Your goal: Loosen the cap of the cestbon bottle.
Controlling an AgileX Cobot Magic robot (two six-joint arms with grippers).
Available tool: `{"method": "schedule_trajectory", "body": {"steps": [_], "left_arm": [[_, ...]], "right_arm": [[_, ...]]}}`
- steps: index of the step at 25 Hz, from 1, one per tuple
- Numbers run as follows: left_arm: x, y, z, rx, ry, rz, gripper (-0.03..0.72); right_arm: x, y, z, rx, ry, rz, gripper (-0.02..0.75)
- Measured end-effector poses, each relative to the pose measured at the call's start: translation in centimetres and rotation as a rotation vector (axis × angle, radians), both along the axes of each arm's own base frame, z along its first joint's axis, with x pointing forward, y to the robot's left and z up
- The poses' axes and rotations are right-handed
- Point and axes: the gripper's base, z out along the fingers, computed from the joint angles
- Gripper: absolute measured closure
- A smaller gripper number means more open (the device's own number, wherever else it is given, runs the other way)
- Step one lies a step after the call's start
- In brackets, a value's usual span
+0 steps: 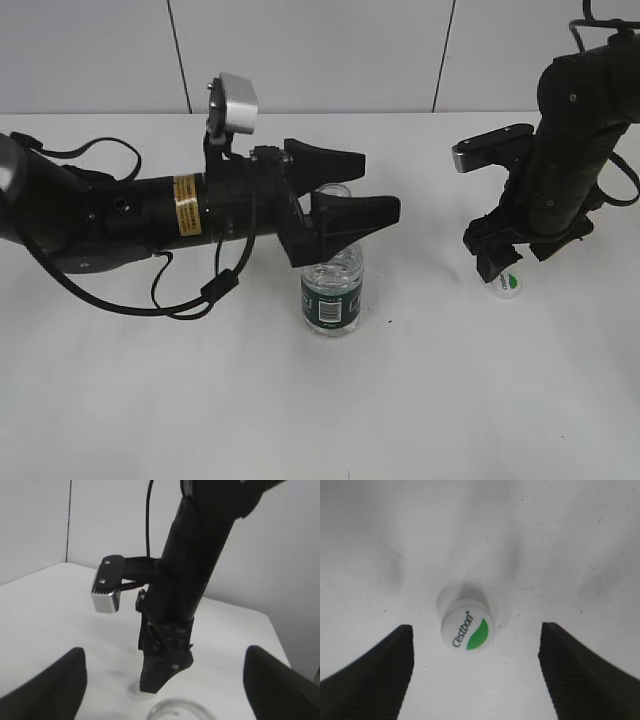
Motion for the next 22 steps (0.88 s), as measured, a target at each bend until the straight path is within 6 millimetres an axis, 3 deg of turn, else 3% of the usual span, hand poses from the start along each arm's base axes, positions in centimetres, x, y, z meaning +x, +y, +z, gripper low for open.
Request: {"method": "schedule_trajectory", "body": {"steps": [4,9,15,18,22], "left_arm": [[-0.3,0.1,2.5,-0.044,0.017,-0.001,0.111],[-0.6,0.6,6.4,-0.043,0.006,0.050,0.110],[0.3,2.9,10.1,0.119,0.017,0.397,0.114],[1.3,5.6,10.7,0.219,0.120,0.650,0.128],[2.2,9.2,9.2,0.419,0.267,0.896,0.151]], "right_arm": [[-0.1,-0.1,0.5,-0.005,0.011,-0.001,0.145],[-0.2,-0.1,2.6,0.007,-0.028,-0.002,0.146],[-0.9,-0.3,5.3,0.015,-0.061,-0.005,0.146],[-1.2,-0.4,6.6,0.023,-0.082,-0.007,0.146],[-1.9,-0.6,8.1,0.031,-0.095,-0.011,0.146]]}}
